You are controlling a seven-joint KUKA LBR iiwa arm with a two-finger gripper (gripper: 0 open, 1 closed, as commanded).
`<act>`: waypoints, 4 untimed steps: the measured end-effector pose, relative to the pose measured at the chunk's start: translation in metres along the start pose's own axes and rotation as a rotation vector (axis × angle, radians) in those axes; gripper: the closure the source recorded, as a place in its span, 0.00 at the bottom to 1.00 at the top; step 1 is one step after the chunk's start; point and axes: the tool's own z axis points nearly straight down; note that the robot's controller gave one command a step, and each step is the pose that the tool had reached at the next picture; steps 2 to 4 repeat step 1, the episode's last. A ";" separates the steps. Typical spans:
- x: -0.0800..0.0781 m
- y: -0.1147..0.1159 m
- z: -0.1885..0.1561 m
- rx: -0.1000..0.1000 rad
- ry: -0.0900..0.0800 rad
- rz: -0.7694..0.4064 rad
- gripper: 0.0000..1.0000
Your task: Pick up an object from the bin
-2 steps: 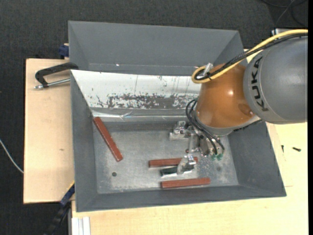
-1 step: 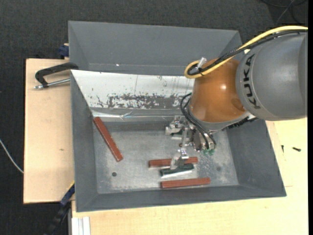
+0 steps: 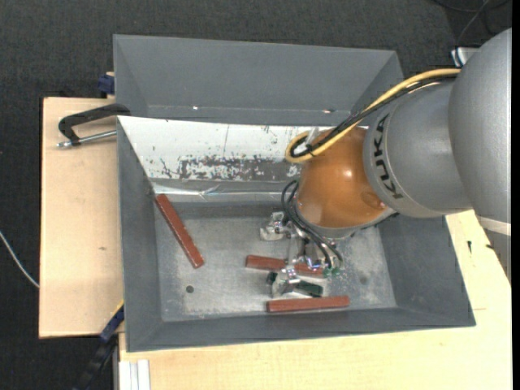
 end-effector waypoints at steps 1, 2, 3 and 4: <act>-0.002 -0.002 -0.009 0.000 -0.004 0.003 1.00; -0.002 -0.002 -0.009 0.000 -0.004 0.003 1.00; -0.002 -0.002 -0.009 0.000 -0.004 0.003 1.00; -0.002 -0.002 -0.009 0.000 -0.004 0.003 1.00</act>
Offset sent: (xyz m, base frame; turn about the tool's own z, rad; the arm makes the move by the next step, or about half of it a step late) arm 0.0000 0.0000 0.0000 0.0000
